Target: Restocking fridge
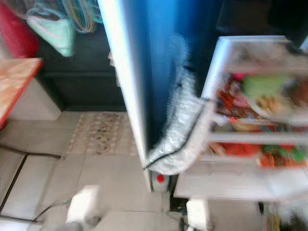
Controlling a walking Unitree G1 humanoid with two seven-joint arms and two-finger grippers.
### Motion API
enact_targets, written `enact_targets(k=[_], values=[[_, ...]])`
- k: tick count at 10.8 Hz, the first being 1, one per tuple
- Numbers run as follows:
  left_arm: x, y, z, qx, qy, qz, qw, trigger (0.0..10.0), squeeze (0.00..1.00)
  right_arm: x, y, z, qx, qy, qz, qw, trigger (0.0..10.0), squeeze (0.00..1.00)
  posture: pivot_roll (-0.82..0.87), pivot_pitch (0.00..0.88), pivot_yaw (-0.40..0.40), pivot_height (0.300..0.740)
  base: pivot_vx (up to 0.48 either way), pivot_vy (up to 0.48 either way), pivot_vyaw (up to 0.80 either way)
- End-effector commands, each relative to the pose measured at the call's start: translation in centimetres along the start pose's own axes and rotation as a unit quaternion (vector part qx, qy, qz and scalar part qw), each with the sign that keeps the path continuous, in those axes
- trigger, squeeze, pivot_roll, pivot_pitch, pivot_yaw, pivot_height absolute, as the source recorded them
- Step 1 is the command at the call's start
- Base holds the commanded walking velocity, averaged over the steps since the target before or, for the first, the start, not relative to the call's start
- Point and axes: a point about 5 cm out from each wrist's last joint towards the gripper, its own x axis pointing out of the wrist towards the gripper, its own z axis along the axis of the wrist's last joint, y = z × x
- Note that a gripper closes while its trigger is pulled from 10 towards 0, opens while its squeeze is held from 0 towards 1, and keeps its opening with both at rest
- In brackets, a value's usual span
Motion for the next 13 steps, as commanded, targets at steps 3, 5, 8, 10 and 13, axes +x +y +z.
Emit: enact_targets(k=[3,5,8,10,13], values=[[-0.1,0.6,-0.8,-0.001,0.012,0.011,1.0,10.0,0.0,-0.1,0.0,-0.3,0.017,0.0,-0.005,1.0,10.0,0.0,-0.24,0.0,0.01,0.74,0.0,0.286,0.0],[-0.1,0.9,-0.8,-0.001,0.014,0.013,1.0,10.0,0.0,-0.1,0.2,-0.3,0.02,0.004,-0.004,1.0,10.0,0.0,-0.23,0.0,0.018,0.74,0.0,0.289,0.0],[-0.1,1.3,-0.9,0.004,0.017,0.016,1.0,10.0,0.0,-0.2,0.4,-0.6,0.045,0.015,-0.014,0.999,10.0,0.0,-0.23,0.0,0.036,0.74,0.0,0.29,0.0],[-0.1,1.7,-0.7,0.016,0.017,0.018,1.0,10.0,0.0,-0.2,0.7,-0.7,0.076,0.023,-0.025,0.997,10.0,0.0,-0.23,0.0,0.048,0.74,0.0,0.144,0.0],[-0.3,2.8,-1.1,0.017,0.02,0.019,0.999,10.0,0.0,-0.2,0.9,-0.9,0.08,0.036,-0.029,0.996,10.0,0.0,-0.23,0.0,0.062,0.74,0.0,0.0,-0.79]])
